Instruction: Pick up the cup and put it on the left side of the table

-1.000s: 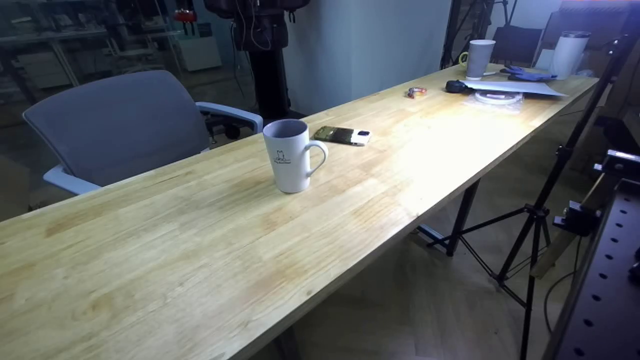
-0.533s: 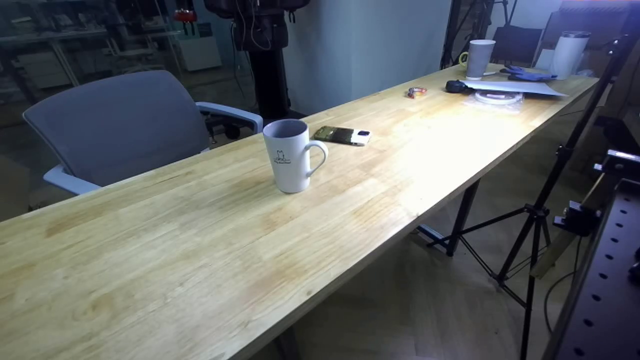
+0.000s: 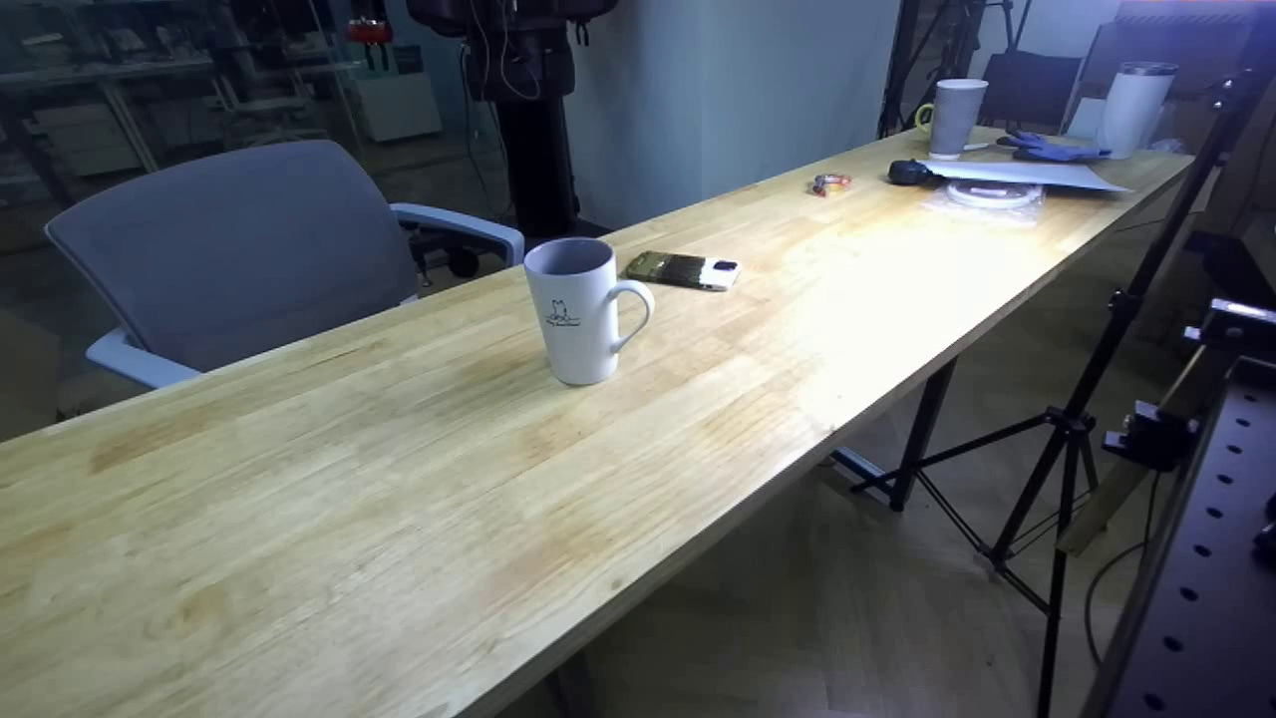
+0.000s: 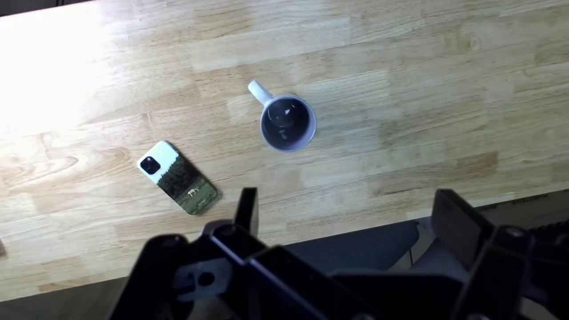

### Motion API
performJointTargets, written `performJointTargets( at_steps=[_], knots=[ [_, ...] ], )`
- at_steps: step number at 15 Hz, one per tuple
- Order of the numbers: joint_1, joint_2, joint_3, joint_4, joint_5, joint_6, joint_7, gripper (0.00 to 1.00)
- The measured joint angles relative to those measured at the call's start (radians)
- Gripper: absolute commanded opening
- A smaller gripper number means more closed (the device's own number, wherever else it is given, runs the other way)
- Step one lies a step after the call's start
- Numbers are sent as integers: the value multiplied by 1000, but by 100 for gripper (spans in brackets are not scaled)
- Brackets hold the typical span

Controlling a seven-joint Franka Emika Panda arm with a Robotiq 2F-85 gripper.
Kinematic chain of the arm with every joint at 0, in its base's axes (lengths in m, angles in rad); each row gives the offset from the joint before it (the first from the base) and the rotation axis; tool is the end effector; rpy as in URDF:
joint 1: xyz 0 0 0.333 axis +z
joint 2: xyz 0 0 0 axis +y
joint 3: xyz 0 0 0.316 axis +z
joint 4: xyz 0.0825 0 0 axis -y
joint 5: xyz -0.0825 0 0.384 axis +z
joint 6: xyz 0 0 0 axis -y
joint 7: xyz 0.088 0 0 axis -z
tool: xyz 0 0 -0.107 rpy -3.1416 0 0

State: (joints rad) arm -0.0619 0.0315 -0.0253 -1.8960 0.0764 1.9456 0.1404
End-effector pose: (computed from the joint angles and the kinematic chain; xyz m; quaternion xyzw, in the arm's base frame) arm 0.5693 -0.0445 0.4843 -0.9912 0.1270 -0.0081 0.0355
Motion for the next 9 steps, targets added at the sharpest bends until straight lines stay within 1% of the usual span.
performJointTargets(
  at_steps=[9],
  knots=[
    [0,0,-2,2,10,-1,-1,100]
  ],
)
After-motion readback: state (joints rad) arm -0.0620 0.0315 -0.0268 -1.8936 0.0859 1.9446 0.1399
